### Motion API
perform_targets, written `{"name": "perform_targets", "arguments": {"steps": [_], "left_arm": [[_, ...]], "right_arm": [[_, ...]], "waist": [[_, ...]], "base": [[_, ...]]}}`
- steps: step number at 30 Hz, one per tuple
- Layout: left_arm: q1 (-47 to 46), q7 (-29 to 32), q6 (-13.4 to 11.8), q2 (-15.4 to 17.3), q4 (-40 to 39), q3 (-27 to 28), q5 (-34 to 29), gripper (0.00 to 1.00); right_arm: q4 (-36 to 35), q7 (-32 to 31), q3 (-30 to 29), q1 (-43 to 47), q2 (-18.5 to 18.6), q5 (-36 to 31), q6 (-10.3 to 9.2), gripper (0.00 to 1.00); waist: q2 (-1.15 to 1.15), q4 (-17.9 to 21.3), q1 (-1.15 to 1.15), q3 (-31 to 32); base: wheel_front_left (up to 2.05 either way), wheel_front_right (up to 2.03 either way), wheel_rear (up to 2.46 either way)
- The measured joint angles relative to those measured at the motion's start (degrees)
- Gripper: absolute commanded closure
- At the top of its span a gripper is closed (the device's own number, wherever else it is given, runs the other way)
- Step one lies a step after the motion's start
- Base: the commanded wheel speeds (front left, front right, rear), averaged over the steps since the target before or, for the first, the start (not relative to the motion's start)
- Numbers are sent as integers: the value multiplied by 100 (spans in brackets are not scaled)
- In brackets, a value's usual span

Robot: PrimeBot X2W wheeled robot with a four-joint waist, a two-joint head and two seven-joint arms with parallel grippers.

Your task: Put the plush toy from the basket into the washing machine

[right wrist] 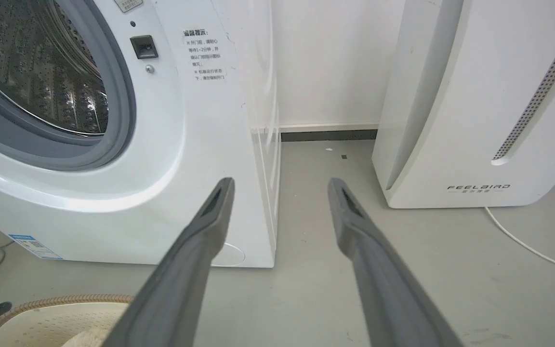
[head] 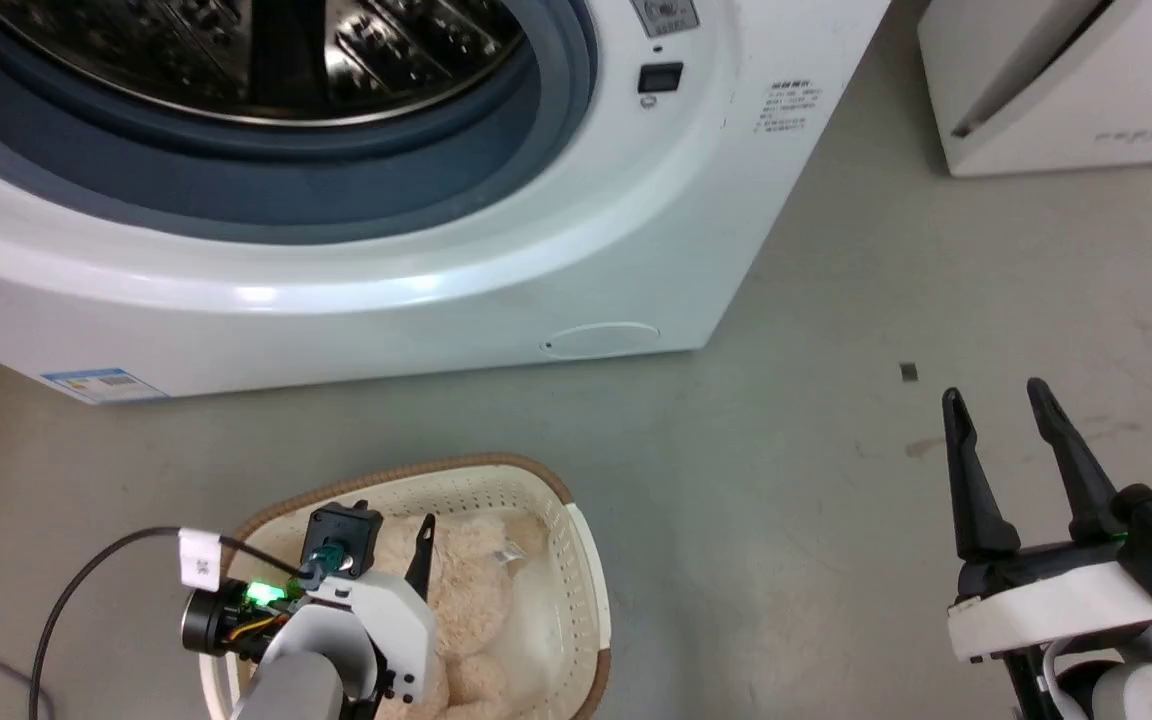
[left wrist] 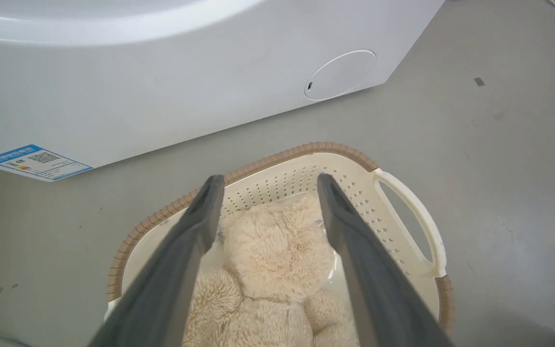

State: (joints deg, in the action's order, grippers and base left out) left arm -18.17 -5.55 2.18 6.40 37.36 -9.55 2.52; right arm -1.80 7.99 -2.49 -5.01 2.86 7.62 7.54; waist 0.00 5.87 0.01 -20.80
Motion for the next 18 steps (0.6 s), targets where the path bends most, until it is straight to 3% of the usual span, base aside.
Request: {"name": "perform_targets", "arguments": {"steps": [18], "left_arm": [[-936, 359, 101, 479, 1351, -635, -208, 0]], "right_arm": [[-116, 221, 54, -259, 0, 207, 0, 0]], "waist": [[0, 340, 0, -1041]], "base": [[0, 0, 0]]}}
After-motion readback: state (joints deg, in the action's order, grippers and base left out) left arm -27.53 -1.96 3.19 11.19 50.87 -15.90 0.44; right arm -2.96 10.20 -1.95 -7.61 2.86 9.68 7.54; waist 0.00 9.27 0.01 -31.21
